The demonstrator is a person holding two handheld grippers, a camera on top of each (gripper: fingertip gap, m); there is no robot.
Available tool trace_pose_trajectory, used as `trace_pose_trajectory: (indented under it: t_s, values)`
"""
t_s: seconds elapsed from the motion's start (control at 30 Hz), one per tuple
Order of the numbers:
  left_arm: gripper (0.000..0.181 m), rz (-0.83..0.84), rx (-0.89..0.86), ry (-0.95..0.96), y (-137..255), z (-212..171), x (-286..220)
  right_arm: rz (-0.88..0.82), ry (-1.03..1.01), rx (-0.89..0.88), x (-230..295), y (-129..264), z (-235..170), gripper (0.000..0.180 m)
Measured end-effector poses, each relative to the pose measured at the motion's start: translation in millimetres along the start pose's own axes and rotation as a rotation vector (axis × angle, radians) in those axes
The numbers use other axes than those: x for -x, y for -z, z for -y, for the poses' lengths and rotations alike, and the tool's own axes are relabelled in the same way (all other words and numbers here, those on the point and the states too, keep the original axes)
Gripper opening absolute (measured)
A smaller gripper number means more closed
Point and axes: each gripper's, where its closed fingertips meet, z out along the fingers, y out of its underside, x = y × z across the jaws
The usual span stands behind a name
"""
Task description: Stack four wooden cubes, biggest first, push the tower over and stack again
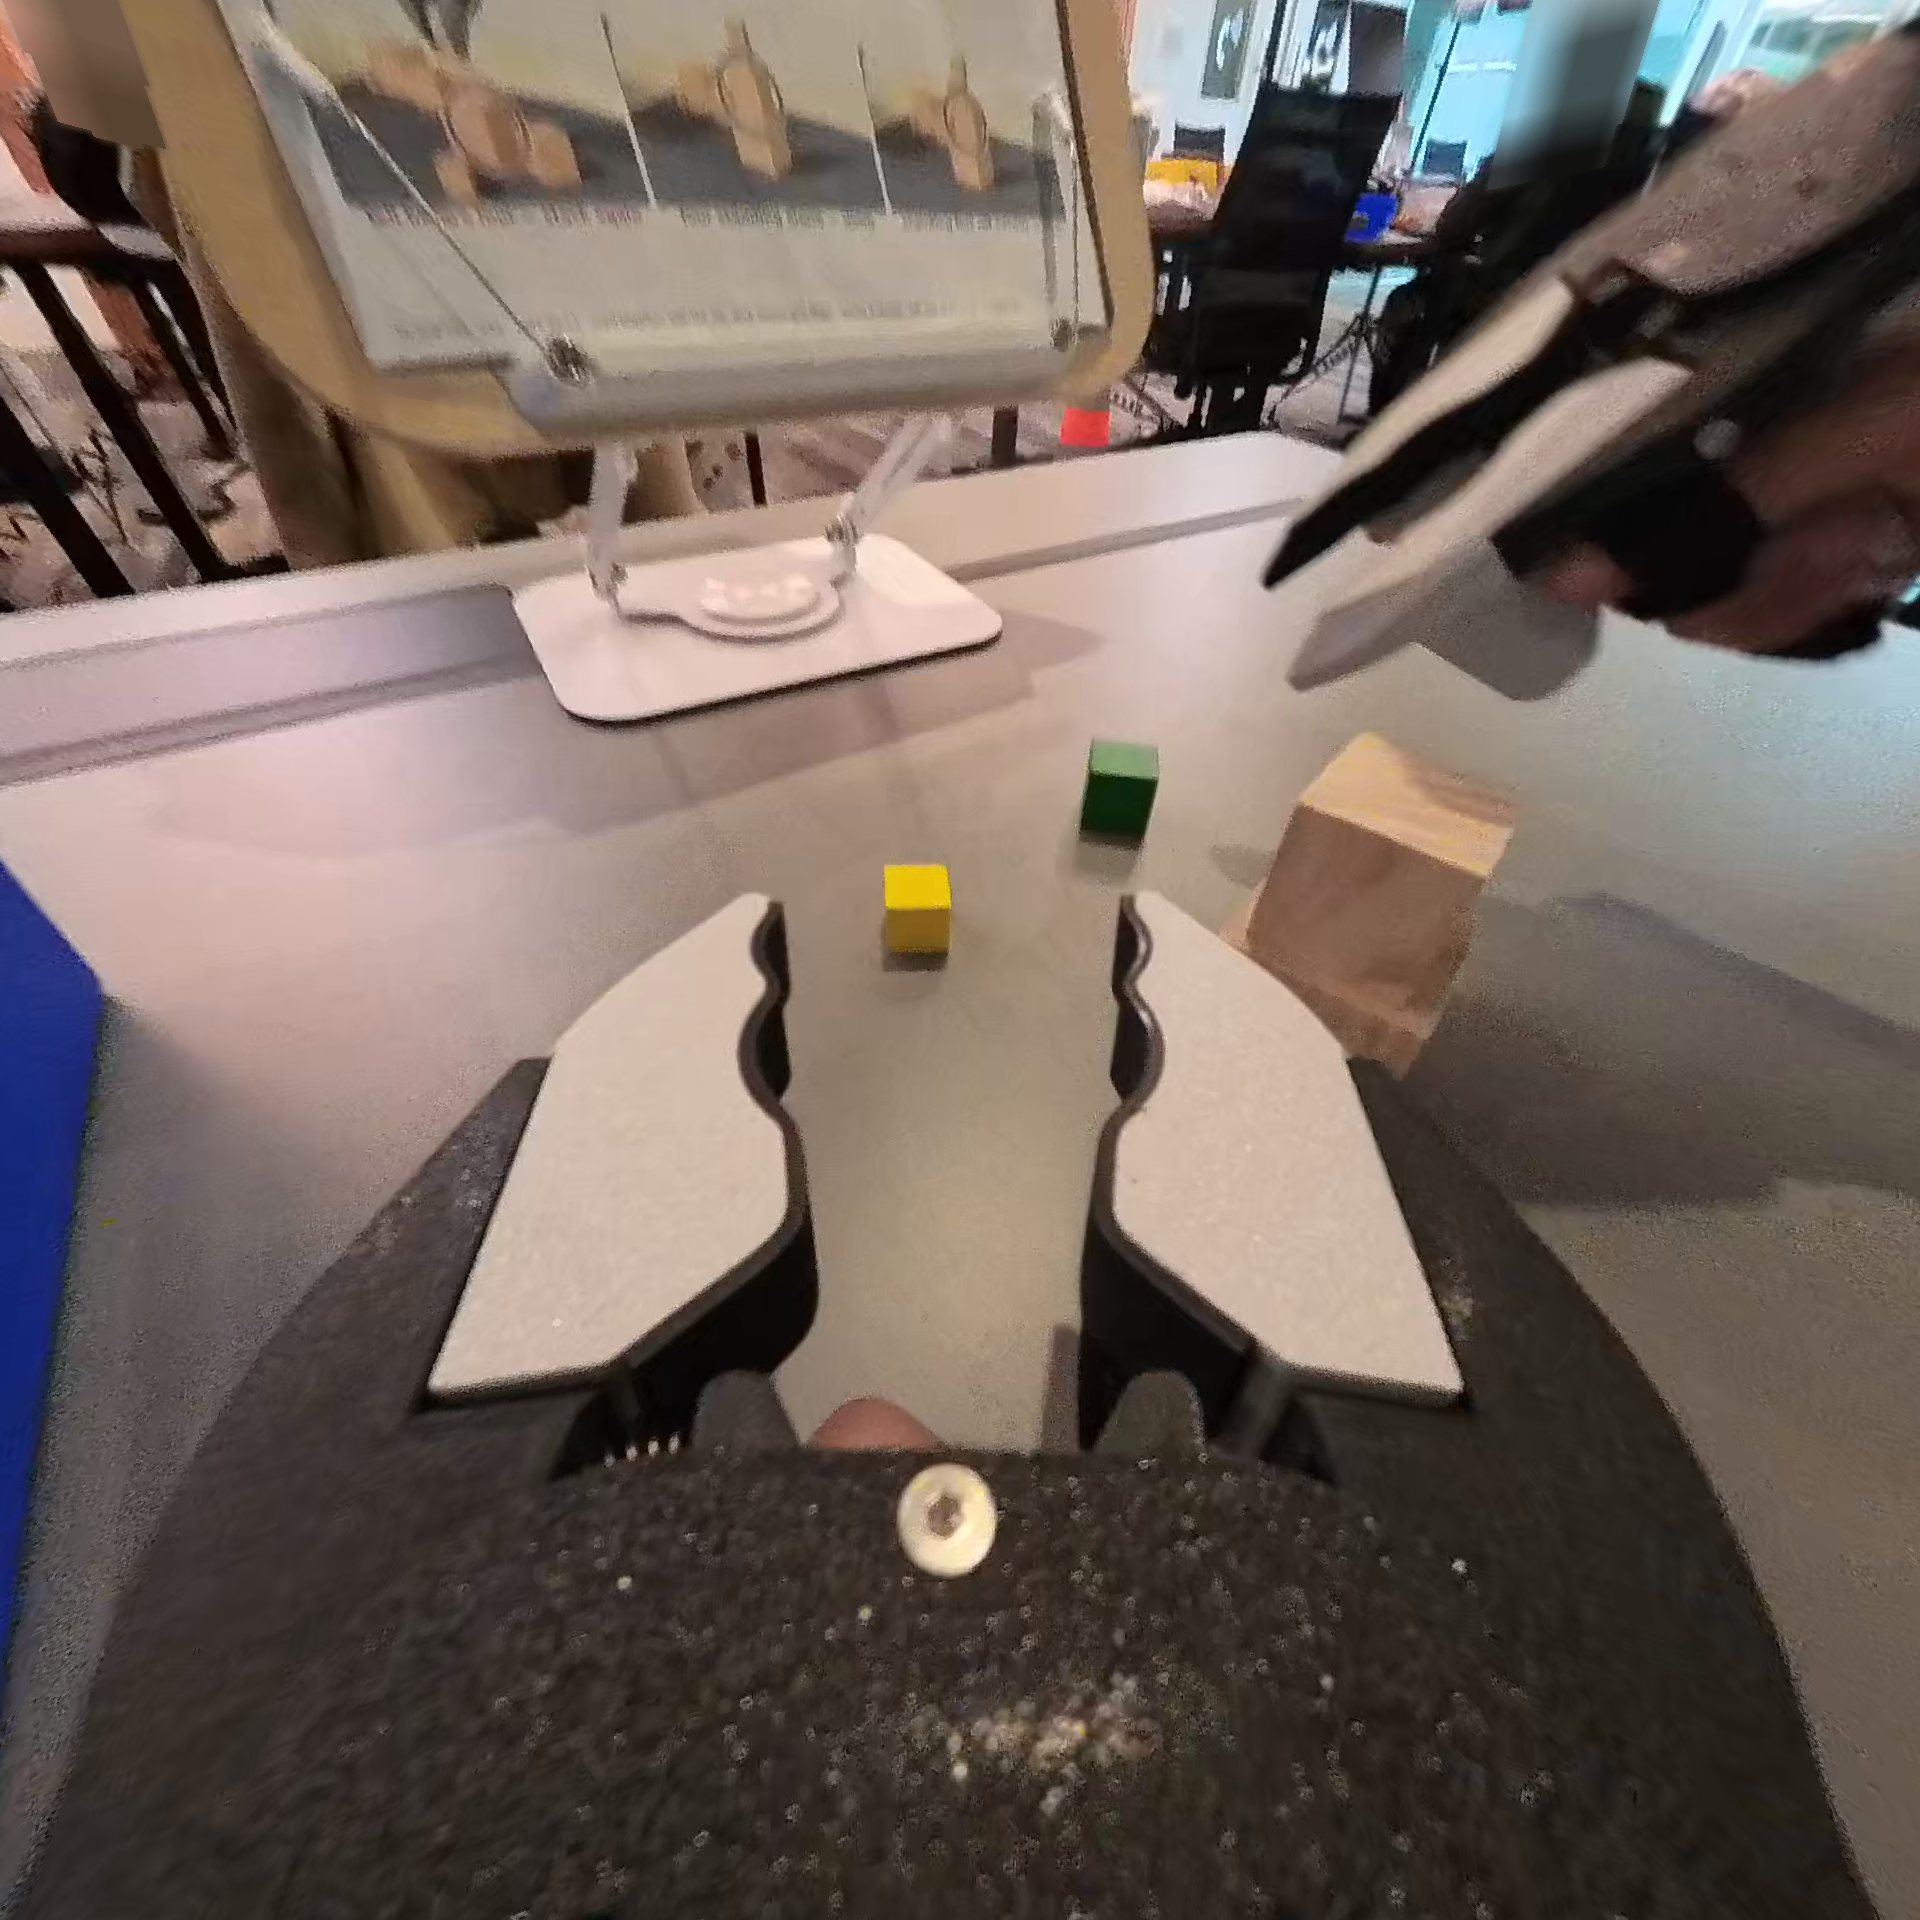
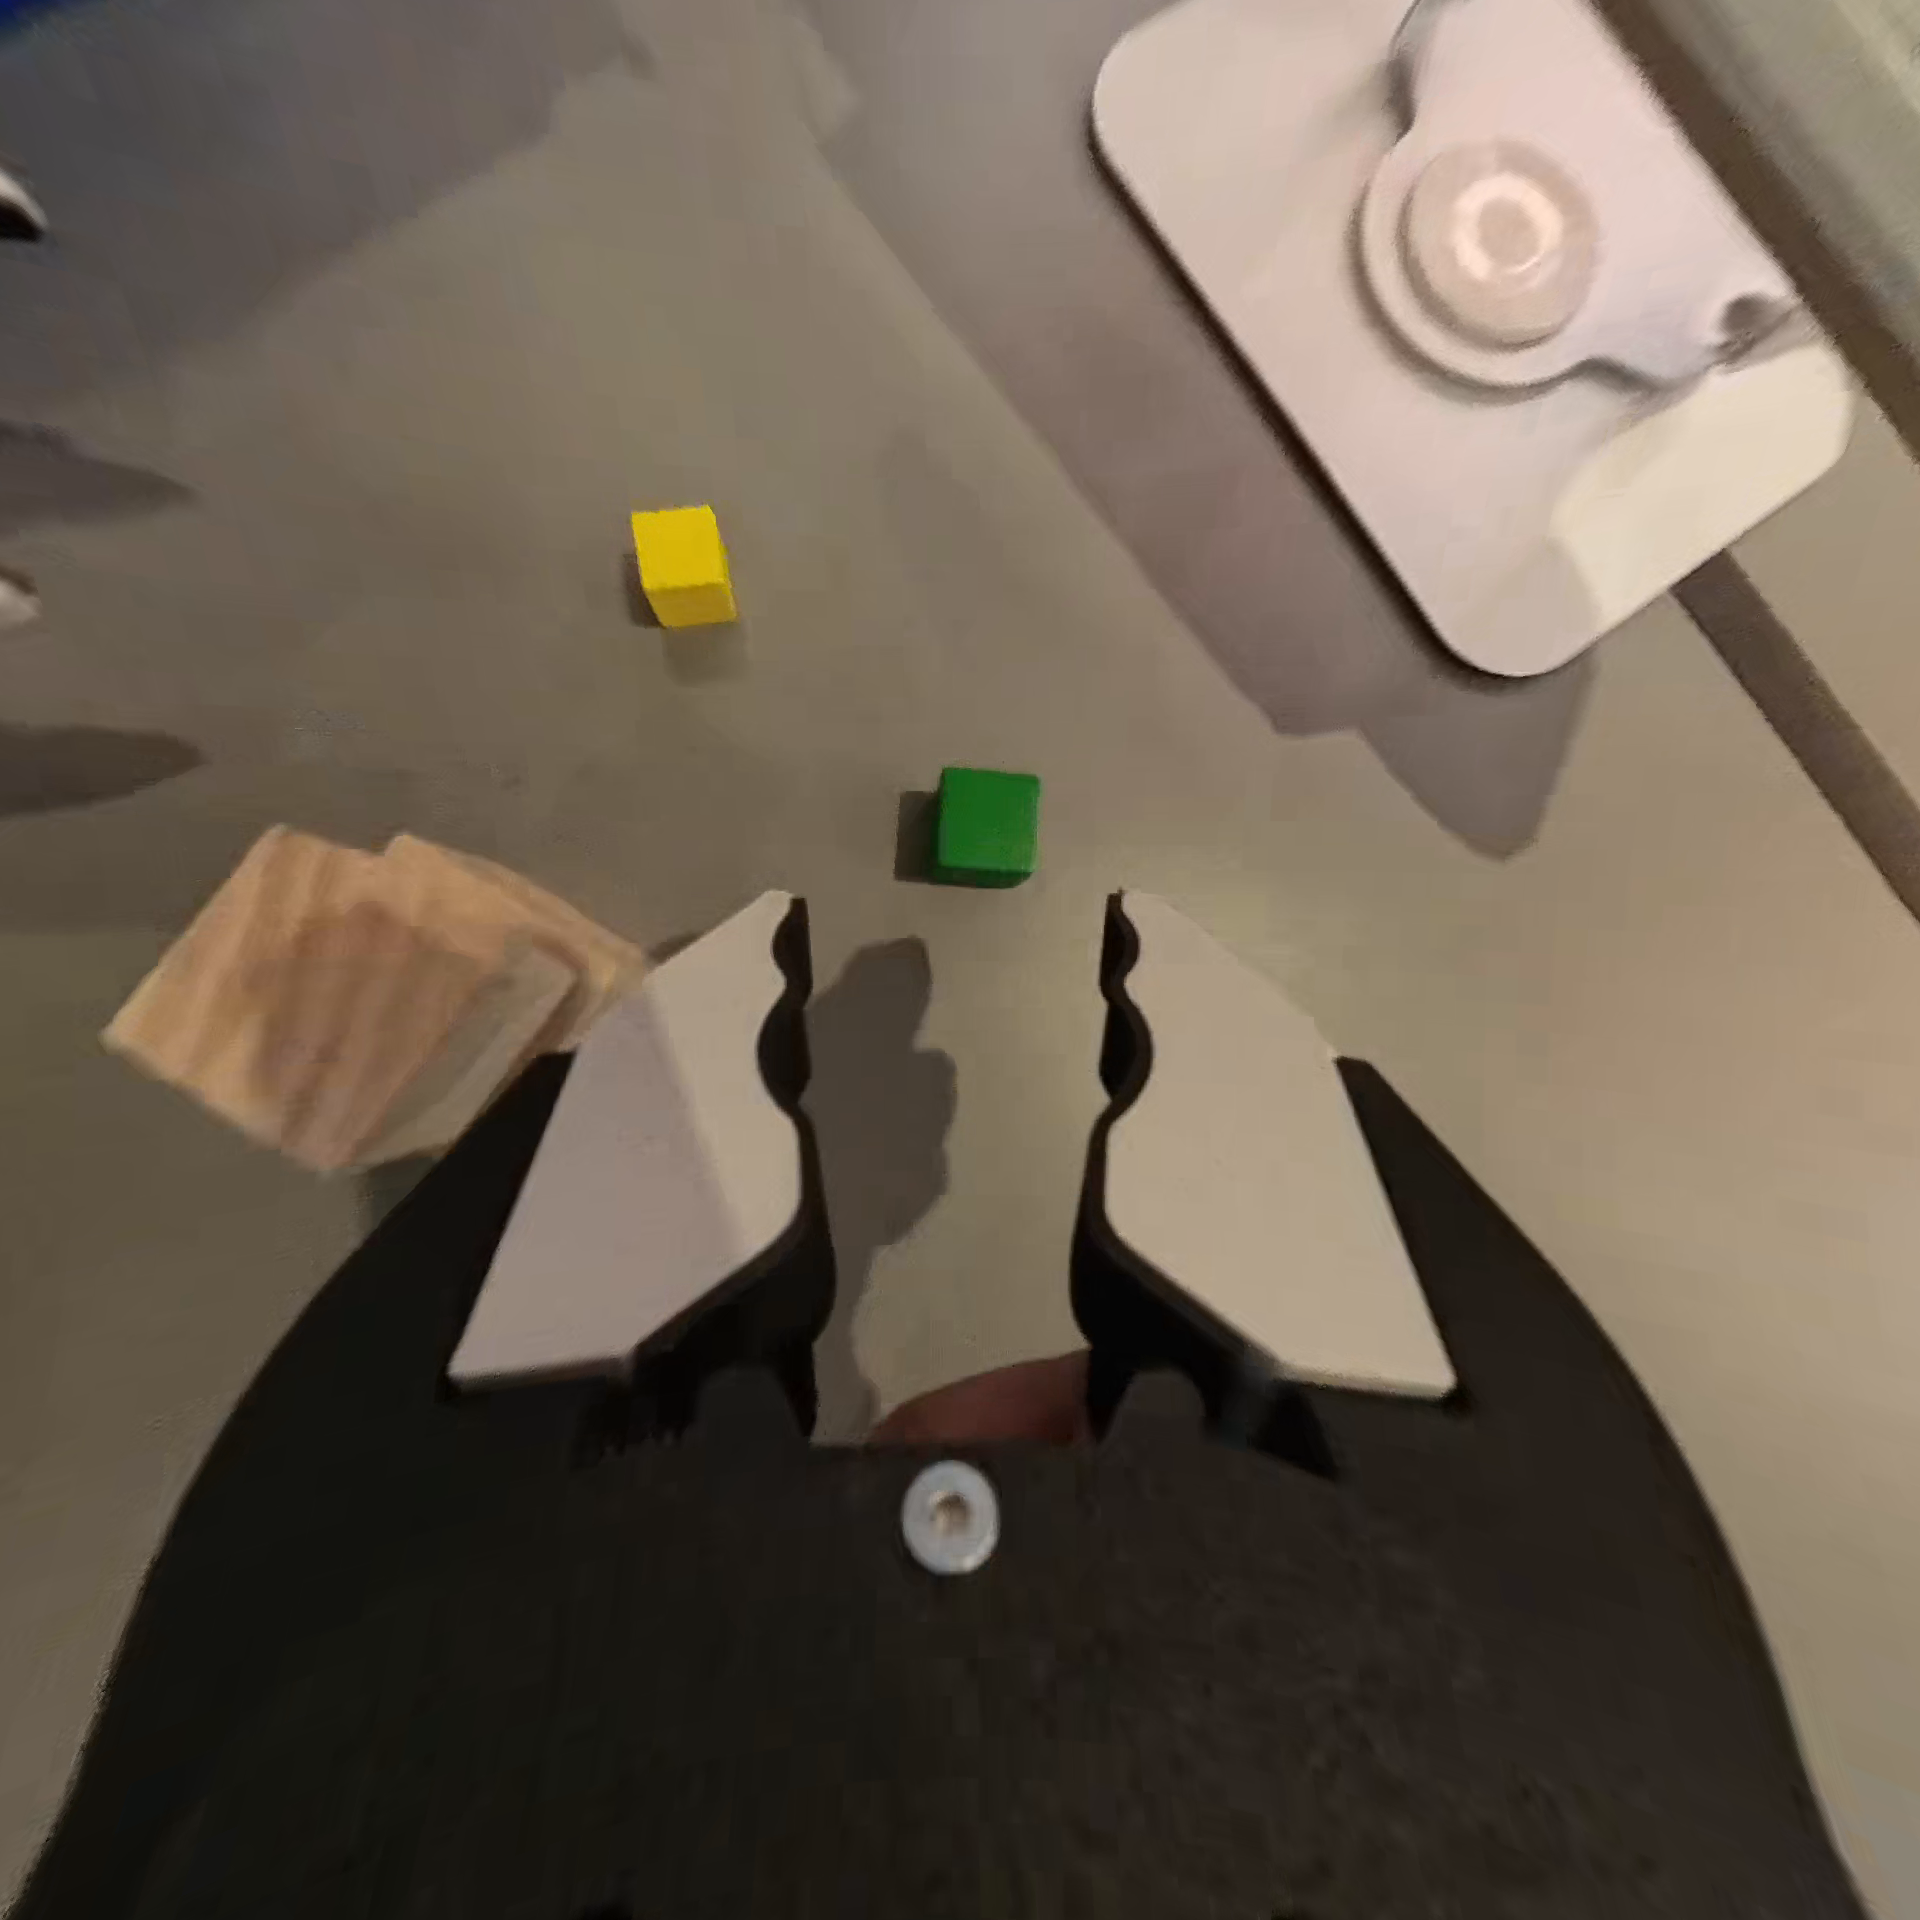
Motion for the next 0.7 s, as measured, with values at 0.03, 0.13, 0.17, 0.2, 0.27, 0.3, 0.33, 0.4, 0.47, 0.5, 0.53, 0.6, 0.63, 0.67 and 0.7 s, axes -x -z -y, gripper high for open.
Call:
trace_pose_trajectory:
  t_s: [0.03,0.13,0.17,0.2,0.27,0.3,0.33,0.4,0.47,0.5,0.53,0.6,0.63,0.67,0.7]
  values:
    - [0.061,-0.007,0.012,0.002,0,-3,-2,0.000,0.024,0.057,-3,-8,2,0.053]
    - [0.057,0.010,-0.005,0.001,3,-1,-1,-0.001,0.043,0.174,-10,-28,3,0.048]
    - [0.057,0.001,0.000,0.006,3,-2,-2,0.021,0.030,0.199,-9,-34,3,0.048]
    - [0.058,0.004,0.007,0.017,3,-3,0,0.034,0.020,0.229,-8,-40,1,0.048]
    - [0.058,0.009,0.014,0.041,3,-4,3,0.032,0.009,0.274,-9,-51,-3,0.048]
    - [0.058,0.004,0.019,0.049,3,-5,3,0.023,0.006,0.301,-11,-56,-7,0.048]
    - [0.058,0.004,0.022,0.055,3,-5,4,0.019,0.009,0.331,-11,-59,-12,0.047]
    - [0.059,-0.004,0.025,0.056,2,-6,3,0.022,0.022,0.369,-9,-64,-18,0.043]
    - [0.059,-0.006,0.031,0.050,2,-6,2,0.014,0.044,0.370,-8,-68,-19,0.035]
    - [0.059,-0.008,0.038,0.046,1,-7,2,0.012,0.051,0.353,-8,-70,-16,0.031]
    - [0.059,-0.007,0.045,0.041,0,-8,1,0.021,0.054,0.338,-5,-72,-14,0.027]
    - [0.058,-0.005,0.058,0.031,-1,-10,0,0.025,0.063,0.315,-5,-74,-11,0.027]
    - [0.058,-0.004,0.061,0.026,-1,-10,0,0.027,0.071,0.312,-5,-74,-11,0.027]
    - [0.058,-0.005,0.062,0.020,-2,-10,-1,0.018,0.084,0.308,-7,-71,-11,0.027]
    - [0.058,-0.005,0.063,0.016,-2,-11,-1,0.008,0.099,0.299,-10,-66,-10,0.027]
